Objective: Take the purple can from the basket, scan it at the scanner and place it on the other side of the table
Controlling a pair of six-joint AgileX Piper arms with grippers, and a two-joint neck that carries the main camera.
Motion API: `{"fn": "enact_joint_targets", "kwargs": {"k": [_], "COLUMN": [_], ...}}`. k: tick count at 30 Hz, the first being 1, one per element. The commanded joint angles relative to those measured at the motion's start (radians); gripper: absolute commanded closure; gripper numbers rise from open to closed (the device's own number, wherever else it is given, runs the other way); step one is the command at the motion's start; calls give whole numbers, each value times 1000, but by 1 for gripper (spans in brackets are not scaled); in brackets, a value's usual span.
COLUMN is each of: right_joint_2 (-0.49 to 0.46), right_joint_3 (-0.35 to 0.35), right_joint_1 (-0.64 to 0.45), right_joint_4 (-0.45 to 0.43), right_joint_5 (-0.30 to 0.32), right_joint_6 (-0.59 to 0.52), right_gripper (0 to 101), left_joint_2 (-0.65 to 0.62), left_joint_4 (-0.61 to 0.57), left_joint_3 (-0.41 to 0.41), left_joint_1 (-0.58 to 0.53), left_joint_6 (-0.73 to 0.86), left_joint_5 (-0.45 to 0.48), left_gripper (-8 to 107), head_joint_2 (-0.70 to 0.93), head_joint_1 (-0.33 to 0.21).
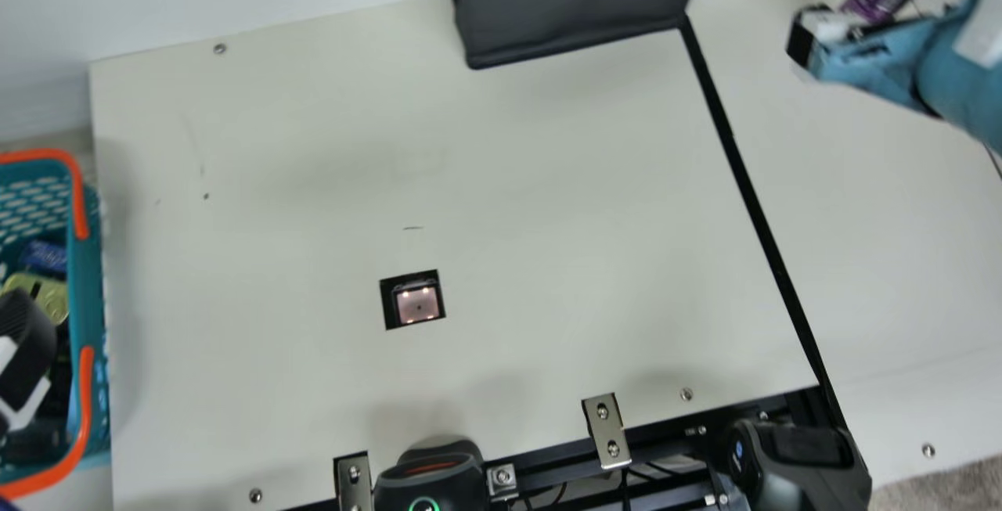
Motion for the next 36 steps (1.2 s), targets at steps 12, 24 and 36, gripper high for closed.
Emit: {"fn": "enact_joint_targets", "kwargs": {"k": [12, 24, 36], "right_joint_2": [-239, -299, -301], "right_joint_3": [53, 66, 66], "right_joint_1": [238, 296, 296], "right_joint_4": [17, 23, 23], "right_joint_5": [173, 224, 224], "right_joint_6": [33, 42, 42], "right_gripper": [6, 6, 6], "left_joint_2": [0, 0, 0], "left_joint_4": [0, 0, 0], "left_joint_3": [0, 0, 0], "left_joint_1": [0, 0, 0], "left_joint_6": [0, 0, 0], "left_joint_5": [10, 10, 10], "left_gripper": [9, 9, 9], "head_joint_2": [187, 187, 187], "head_joint_1": [-29, -29, -29]}}
